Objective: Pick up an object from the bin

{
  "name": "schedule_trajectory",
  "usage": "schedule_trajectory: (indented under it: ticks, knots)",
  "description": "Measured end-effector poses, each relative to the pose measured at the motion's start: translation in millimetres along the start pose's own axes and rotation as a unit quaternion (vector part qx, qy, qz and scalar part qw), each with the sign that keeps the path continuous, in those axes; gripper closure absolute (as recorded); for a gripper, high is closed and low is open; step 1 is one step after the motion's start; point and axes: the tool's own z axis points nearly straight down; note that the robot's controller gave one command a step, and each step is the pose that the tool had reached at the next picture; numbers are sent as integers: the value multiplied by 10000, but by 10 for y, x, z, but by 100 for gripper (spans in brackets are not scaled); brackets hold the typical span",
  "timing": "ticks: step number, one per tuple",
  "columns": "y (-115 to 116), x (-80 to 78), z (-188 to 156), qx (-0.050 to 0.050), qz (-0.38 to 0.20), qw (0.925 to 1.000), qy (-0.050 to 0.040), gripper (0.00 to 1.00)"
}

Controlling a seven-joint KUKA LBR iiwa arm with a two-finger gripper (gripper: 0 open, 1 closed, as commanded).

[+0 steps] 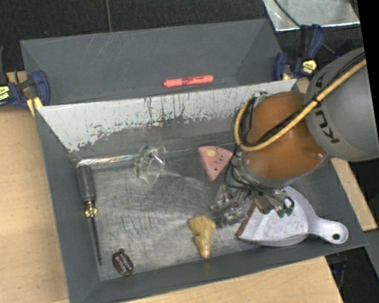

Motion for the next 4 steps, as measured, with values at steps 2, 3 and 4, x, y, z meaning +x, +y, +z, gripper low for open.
schedule_trajectory:
  ticks: [2, 3, 4]
  knots:
    - [850, -575, -97, -32, -4271, 9042, 10, 0]
    - [616, -593, -33, -30, -4532, 8914, 17, 0]
    - [649, -376, -10, -30, -5305, 8477, 32, 0]
